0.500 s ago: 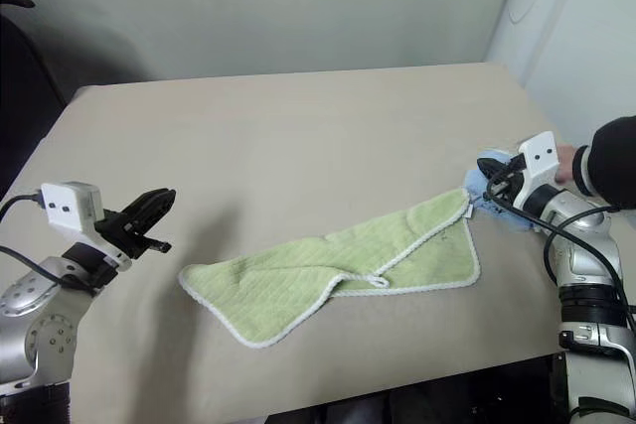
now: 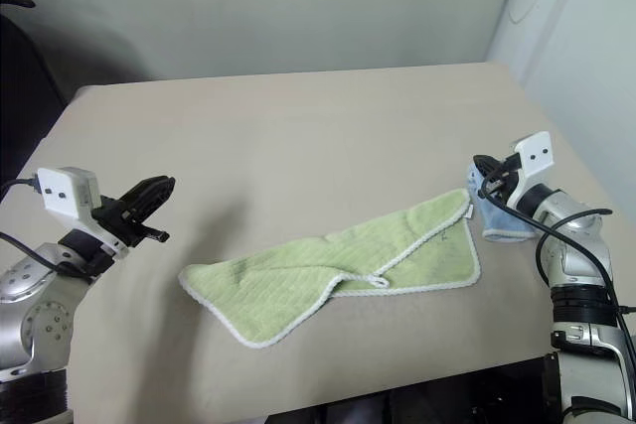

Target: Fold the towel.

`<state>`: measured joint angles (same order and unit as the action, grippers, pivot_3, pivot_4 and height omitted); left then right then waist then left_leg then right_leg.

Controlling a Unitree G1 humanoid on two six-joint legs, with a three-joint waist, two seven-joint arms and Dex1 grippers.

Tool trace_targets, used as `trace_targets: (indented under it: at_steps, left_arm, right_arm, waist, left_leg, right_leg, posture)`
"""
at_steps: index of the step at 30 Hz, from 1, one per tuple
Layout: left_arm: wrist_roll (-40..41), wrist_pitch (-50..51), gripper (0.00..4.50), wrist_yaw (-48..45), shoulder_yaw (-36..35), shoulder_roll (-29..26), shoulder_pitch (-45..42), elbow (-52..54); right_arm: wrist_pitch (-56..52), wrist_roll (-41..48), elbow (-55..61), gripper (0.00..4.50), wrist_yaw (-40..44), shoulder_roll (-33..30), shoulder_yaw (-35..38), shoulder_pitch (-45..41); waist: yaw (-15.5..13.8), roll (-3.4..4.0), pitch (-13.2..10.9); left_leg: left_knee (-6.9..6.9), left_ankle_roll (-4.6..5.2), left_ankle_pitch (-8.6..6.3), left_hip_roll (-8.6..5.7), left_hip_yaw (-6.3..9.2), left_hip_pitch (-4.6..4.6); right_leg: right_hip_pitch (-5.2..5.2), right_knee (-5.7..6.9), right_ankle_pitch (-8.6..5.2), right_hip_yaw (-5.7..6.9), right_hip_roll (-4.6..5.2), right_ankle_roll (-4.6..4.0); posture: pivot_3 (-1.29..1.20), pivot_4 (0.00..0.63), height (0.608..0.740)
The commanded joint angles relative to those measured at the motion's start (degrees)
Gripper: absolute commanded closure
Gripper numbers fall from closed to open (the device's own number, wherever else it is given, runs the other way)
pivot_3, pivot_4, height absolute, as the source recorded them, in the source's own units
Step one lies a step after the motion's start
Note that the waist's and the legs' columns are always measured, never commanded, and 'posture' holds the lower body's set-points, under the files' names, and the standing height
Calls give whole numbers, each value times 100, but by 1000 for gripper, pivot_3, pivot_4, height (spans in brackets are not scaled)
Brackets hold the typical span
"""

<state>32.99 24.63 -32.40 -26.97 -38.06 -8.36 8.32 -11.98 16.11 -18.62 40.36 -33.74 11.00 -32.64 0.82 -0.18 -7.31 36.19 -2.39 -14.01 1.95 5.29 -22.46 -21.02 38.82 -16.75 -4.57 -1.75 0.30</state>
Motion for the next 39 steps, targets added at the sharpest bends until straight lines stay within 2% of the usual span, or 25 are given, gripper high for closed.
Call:
trace_targets:
  at_steps: [1, 16, 21, 26, 29, 32, 39]
  left_arm:
    - [-38, -46, 3878, -38, 14, -43, 45, 273]
    - [150, 263, 3878, -176, 242, 49, 443, 966]
    - [206, 328, 3878, -588, 324, -181, 639, 1142]
    - [205, 261, 3878, -1443, 564, -696, 892, 1389]
    - [95, 12, 3908, -2253, 849, -1109, 1247, 1672]
    - [312, 69, 3357, -3103, 966, -1571, 1679, 1964]
    - [-80, -463, 960, -4256, 1108, -2222, 2136, 2082]
  right_arm:
    - [51, 141, 129, 4500, 28, -65, 166, -151]
    - [172, -69, -510, 4500, 249, -139, -70, -459]
    - [269, -158, -636, 4500, 357, -168, -151, -572]
    - [201, -193, -711, 4500, 706, -347, -265, -683]
    - [-125, -112, -686, 3940, 1042, -510, -362, -688]
    - [-804, 45, -545, 3014, 1391, -715, -416, -623]
    - [-2759, 569, 332, 674, 1463, -1012, -247, -389]
  waist:
    - [1, 0, 0]
    - [1, 0, 0]
    - [1, 0, 0]
    - [-4, 0, 0]
    - [-14, 0, 0]
    - [-15, 0, 0]
    - [-30, 1, 0]
  left_leg:
    - [0, 0, 0, 0, 0, 0]
    - [-1, 0, 0, 0, 0, 0]
    - [-2, 0, 0, 0, -1, 0]
    - [-1, 1, -1, 0, 0, 0]
    - [-2, 1, -1, 0, 0, -2]
    - [-4, 1, -3, 1, 0, -4]
    - [-3, 3, -4, 2, 2, -3]
  right_leg:
    - [0, 0, 0, 0, 0, 0]
    - [-1, 1, 0, 0, 0, 0]
    - [-2, 1, 0, 0, 0, 0]
    - [-1, 2, 0, 0, 0, 0]
    - [-2, 0, 0, 0, 0, 0]
    - [-4, -2, -1, -1, 0, -1]
    - [-3, 2, -1, -1, -1, -2]
  posture:
    - [0, 150, 740]
    - [0, 150, 740]
    - [0, 150, 740]
    - [0, 150, 740]
    - [0, 150, 740]
    - [0, 150, 740]
    - [0, 150, 740]
